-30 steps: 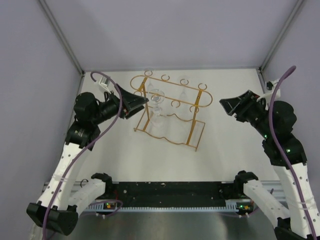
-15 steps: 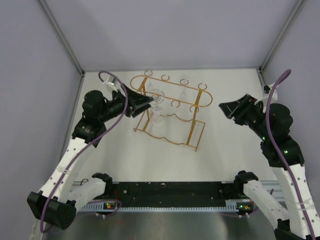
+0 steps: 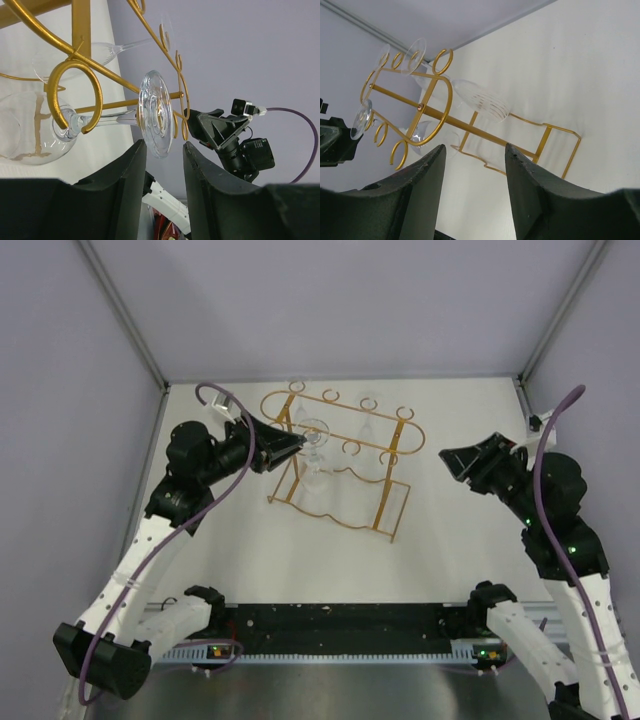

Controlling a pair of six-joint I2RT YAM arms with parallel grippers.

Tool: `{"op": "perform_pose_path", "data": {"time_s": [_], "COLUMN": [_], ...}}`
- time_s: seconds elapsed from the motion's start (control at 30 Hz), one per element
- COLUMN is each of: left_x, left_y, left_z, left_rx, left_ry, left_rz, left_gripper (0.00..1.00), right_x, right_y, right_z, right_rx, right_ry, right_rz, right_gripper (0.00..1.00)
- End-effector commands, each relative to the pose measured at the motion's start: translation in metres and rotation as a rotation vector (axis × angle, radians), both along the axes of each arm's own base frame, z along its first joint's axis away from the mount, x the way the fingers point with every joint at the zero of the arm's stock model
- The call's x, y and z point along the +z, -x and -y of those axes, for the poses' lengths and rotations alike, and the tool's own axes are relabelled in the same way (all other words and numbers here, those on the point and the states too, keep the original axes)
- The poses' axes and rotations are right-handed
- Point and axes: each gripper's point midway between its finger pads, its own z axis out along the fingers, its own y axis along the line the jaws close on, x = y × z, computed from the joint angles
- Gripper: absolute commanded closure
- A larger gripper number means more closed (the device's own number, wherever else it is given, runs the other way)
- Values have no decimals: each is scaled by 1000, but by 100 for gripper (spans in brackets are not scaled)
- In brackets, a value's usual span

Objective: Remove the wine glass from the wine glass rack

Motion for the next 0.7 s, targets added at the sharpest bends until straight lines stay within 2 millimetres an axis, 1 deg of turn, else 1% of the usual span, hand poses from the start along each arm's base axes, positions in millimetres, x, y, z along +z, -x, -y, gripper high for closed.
{"op": "perform_pose_path", "data": {"time_s": [0.0, 0.3, 0.43, 0.6, 0.67], "left_x": [28, 29, 29, 28, 27], "left_y": [3, -3, -4, -6, -6], "left_z": [-2, -2, 0, 0, 1], "left_rx": [18, 30, 22, 24, 22], "left_ry": [32, 26, 23, 21, 20], "left_rz": [94, 96, 95, 91, 88], "left_gripper": [60, 66, 72, 76, 79], "right_x": [14, 8, 8, 9, 9], "right_y": [0, 1, 1, 1, 1], "right_z": [1, 1, 0, 1, 2], "right_rx": [-4, -5, -2, -8, -10], "right_ry": [-24, -28, -29, -31, -30], "right_rz": [56, 46, 45, 51, 52], "right_gripper": [50, 50, 51, 51, 51]}}
